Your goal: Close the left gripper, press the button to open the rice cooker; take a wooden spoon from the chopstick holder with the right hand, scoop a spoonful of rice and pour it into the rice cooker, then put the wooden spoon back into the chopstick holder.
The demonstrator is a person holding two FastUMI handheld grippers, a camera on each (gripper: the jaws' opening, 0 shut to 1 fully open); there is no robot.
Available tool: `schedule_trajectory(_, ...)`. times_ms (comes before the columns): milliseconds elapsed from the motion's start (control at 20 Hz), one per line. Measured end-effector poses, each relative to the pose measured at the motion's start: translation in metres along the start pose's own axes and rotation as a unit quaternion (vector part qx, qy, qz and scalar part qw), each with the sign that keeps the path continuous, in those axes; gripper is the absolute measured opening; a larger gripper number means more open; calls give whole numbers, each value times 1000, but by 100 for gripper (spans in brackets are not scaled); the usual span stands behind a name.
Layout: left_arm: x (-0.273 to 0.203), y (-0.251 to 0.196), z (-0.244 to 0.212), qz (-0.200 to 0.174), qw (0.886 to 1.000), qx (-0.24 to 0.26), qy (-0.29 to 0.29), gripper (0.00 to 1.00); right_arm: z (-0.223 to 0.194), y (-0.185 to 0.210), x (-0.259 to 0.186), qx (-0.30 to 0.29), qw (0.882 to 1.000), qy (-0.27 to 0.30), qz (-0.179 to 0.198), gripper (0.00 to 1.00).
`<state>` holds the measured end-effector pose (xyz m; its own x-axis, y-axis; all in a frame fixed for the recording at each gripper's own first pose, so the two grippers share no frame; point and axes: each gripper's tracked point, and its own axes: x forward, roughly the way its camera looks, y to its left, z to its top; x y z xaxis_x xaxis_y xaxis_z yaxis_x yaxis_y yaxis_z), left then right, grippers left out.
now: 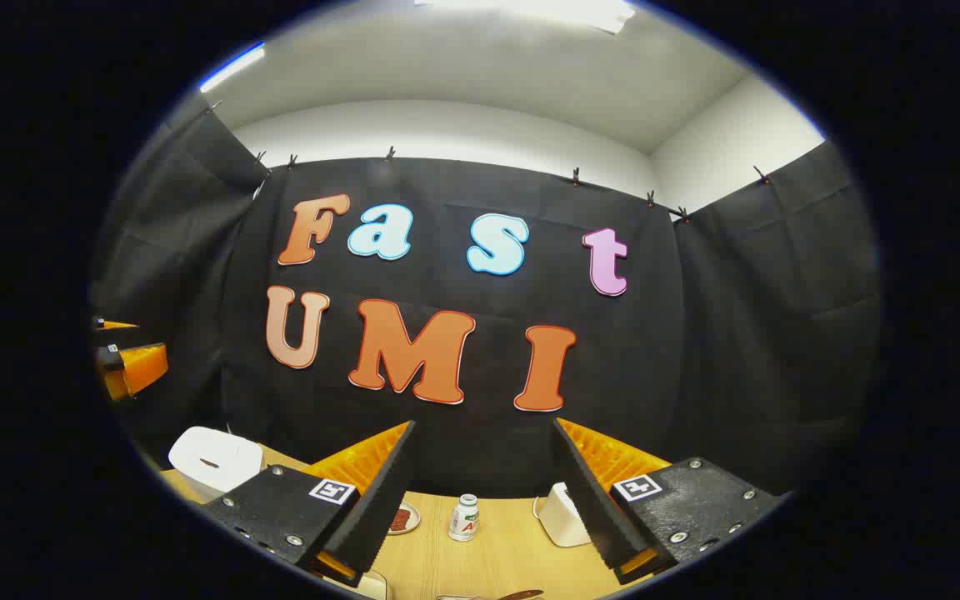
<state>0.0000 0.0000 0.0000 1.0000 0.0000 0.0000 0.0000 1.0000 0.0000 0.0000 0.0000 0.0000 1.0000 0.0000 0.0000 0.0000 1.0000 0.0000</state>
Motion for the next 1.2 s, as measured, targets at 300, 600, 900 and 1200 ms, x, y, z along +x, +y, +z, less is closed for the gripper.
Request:
schedule_trajectory(300, 5, -12, -10, -11, 999, 29, 16, 100, -17, -20, -2, 29, 999, 22, -1, 100)
schedule_trajectory(600, 14, -21, -16, -12, 999, 35, 26, 99, -8, -34, -3, 7, 1000, 0, -15, 93)
schedule_trajectory(900, 23, -10, 2, 3, 999, 40, 5, 100, -1, -37, -2, 1, 1000, -12, -16, 97)
schedule_trajectory(1200, 35, 31, 10, 48, 998, 39, -5, 77, -7, -46, 0, 1, 1000, -5, -27, 97)
